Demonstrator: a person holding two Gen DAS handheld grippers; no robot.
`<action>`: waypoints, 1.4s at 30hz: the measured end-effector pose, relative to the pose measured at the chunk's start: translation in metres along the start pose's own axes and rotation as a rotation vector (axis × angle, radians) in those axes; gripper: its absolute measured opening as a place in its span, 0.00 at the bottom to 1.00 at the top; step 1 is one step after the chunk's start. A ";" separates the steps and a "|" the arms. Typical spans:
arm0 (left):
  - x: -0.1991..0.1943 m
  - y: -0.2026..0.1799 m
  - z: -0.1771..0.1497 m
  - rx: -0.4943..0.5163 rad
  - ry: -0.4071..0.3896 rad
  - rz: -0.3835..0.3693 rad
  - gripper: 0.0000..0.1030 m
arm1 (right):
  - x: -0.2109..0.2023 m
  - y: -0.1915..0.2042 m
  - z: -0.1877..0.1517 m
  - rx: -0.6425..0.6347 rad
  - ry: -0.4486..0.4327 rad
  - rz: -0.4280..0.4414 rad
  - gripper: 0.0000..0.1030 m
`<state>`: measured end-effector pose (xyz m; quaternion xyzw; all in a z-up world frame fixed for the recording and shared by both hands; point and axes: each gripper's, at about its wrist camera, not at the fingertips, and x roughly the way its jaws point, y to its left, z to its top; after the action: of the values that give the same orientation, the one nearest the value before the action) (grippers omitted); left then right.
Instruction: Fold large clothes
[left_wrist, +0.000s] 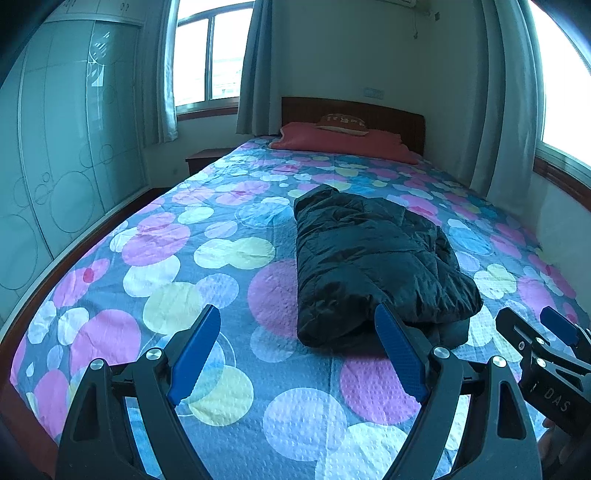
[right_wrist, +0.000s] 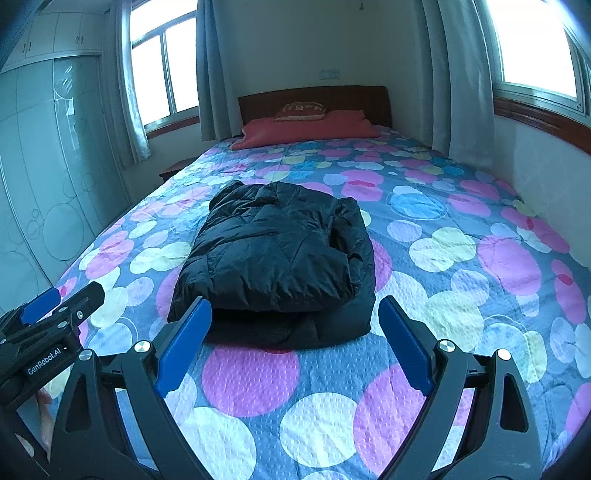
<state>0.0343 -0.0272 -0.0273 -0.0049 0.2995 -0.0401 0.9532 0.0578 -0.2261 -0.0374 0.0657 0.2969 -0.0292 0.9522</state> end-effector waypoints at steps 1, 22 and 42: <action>0.000 0.000 0.000 0.002 0.000 0.003 0.82 | 0.001 0.000 0.000 -0.001 0.003 0.000 0.89; 0.018 -0.004 -0.003 -0.012 0.022 -0.006 0.82 | 0.014 -0.002 -0.006 -0.004 0.029 -0.006 0.89; 0.044 0.000 0.002 -0.016 0.017 0.030 0.85 | 0.036 -0.011 -0.009 -0.004 0.071 -0.007 0.89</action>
<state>0.0713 -0.0310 -0.0509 -0.0076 0.3079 -0.0236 0.9511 0.0817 -0.2360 -0.0662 0.0639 0.3308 -0.0295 0.9411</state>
